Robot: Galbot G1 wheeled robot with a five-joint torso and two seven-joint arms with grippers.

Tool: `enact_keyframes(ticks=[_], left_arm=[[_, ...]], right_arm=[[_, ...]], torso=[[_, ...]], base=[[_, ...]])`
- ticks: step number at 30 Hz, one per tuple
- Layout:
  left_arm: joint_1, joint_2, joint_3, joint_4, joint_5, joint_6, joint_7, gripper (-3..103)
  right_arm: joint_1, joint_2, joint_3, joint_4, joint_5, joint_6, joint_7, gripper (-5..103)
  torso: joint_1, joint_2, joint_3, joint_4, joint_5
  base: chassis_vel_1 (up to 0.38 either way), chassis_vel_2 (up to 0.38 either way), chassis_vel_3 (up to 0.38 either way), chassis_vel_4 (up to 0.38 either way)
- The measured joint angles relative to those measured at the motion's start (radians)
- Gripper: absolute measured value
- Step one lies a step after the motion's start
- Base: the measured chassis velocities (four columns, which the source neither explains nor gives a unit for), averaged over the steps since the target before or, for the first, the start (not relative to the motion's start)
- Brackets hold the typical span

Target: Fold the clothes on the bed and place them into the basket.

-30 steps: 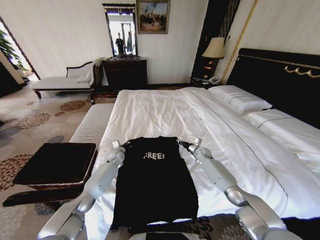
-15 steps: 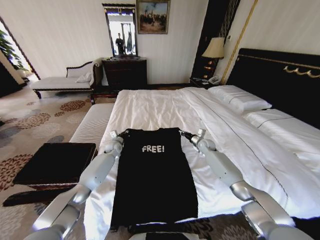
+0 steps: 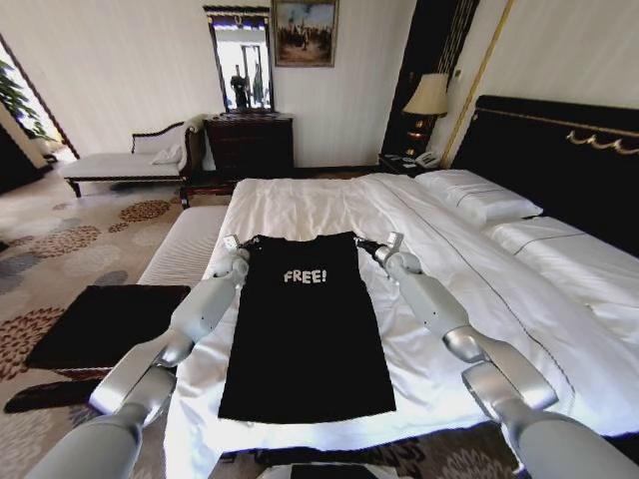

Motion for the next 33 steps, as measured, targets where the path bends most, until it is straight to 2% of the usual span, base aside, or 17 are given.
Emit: enact_keyframes(ticks=[4, 11, 15, 16, 19, 22, 24, 25, 29, 30, 33], left_arm=[[-0.034, -0.027, 0.005, 0.079, 0.020, -0.008, 0.025, 2], [-0.025, -0.038, -0.005, 0.089, 0.042, -0.018, 0.043, 2], [0.072, 0.000, -0.030, -0.063, 0.052, -0.023, 0.025, 2], [0.072, 0.000, -0.030, -0.063, 0.052, -0.023, 0.025, 2], [0.191, 0.031, -0.075, -0.178, 0.086, -0.039, -0.003, 2], [0.261, 0.046, -0.103, -0.237, 0.106, -0.051, -0.028, 2], [0.356, 0.075, -0.128, -0.356, 0.122, -0.056, -0.047, 2], [0.356, 0.075, -0.128, -0.356, 0.122, -0.056, -0.047, 2], [0.496, 0.112, -0.155, -0.555, 0.143, -0.058, -0.077, 2], [0.496, 0.112, -0.155, -0.555, 0.143, -0.058, -0.077, 2], [0.595, 0.129, -0.185, -0.651, 0.170, -0.065, -0.094, 2]], right_arm=[[0.027, 0.044, -0.008, -0.073, -0.025, 0.018, -0.006, 0], [0.016, 0.061, 0.003, -0.082, -0.060, 0.036, -0.006, 0], [-0.106, 0.034, 0.046, 0.050, -0.109, 0.062, 0.041, 0], [-0.106, 0.034, 0.046, 0.050, -0.109, 0.062, 0.041, 0], [-0.241, -0.001, 0.086, 0.177, -0.163, 0.080, 0.070, 0], [-0.302, -0.023, 0.113, 0.250, -0.203, 0.093, 0.080, 0], [-0.384, -0.062, 0.143, 0.352, -0.253, 0.104, 0.087, 0], [-0.384, -0.062, 0.143, 0.352, -0.253, 0.104, 0.087, 0], [-0.499, -0.098, 0.168, 0.487, -0.315, 0.127, 0.105, 0], [-0.499, -0.098, 0.168, 0.487, -0.315, 0.127, 0.105, 0], [-0.571, -0.116, 0.171, 0.547, -0.337, 0.138, 0.115, 0]], torso=[[0.000, 0.000, 0.000, 0.0000, 0.0001], [0.000, 0.000, 0.000, 0.0000, 0.0001], [0.000, 0.000, 0.000, -0.0003, 0.0001], [0.000, 0.000, 0.000, -0.0003, 0.0001], [0.000, 0.000, 0.000, -0.0002, 0.0005], [-0.001, 0.000, 0.000, 0.0000, -0.0002], [0.000, 0.000, 0.000, 0.0001, 0.0000], [0.000, 0.000, 0.000, 0.0001, 0.0000], [-0.001, 0.000, 0.000, -0.0004, 0.0002], [-0.001, 0.000, 0.000, -0.0004, 0.0002], [-0.001, 0.000, 0.000, -0.0002, 0.0003]], base=[[0.000, 0.000, 0.000, 0.000], [0.000, 0.000, 0.000, 0.000], [0.000, 0.000, 0.000, 0.000], [0.000, 0.000, 0.000, 0.000], [0.000, 0.000, 0.000, 0.000], [0.000, 0.000, 0.000, 0.000], [0.000, 0.000, 0.000, 0.000], [0.000, 0.000, 0.000, 0.000], [0.000, 0.000, 0.000, 0.000], [0.000, 0.000, 0.000, 0.000], [0.000, 0.000, 0.000, 0.000]])
